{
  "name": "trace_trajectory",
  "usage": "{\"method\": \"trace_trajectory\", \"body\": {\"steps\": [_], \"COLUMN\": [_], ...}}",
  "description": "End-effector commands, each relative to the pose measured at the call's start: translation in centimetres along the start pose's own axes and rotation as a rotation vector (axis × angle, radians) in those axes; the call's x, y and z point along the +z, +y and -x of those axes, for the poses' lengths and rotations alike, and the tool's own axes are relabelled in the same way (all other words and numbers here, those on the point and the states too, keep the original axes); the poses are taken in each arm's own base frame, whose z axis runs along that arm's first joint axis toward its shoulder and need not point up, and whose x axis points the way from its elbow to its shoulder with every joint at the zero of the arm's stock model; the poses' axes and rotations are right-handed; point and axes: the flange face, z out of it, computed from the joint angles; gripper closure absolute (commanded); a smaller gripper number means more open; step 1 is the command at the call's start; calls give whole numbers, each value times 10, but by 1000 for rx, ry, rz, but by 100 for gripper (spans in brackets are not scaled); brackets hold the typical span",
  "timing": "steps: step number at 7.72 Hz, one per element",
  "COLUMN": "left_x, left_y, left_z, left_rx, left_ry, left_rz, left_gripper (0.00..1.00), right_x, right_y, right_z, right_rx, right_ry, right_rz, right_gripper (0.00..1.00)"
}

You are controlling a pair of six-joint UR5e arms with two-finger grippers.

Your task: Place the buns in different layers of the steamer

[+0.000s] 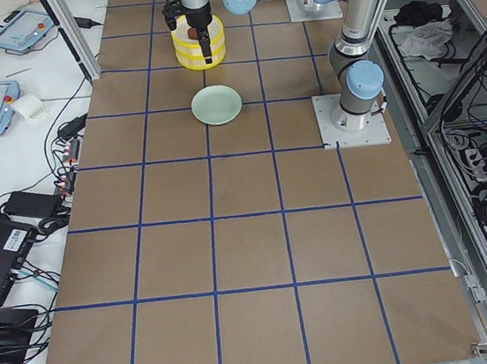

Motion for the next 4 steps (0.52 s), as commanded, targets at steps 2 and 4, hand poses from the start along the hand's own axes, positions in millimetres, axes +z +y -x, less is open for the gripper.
{"method": "trace_trajectory", "body": {"steps": [2,4], "left_x": [0,0], "left_y": [0,0], "left_z": [-1,-1], "left_rx": [0,2], "left_ry": [3,3], "left_rz": [-3,-1], "left_gripper": [0,0], "right_x": [-1,0], "right_y": [0,-1], "right_z": [-2,-2], "right_rx": [-1,-8], "right_ry": [12,14], "right_rz": [-5,-5], "right_gripper": [0,0]}}
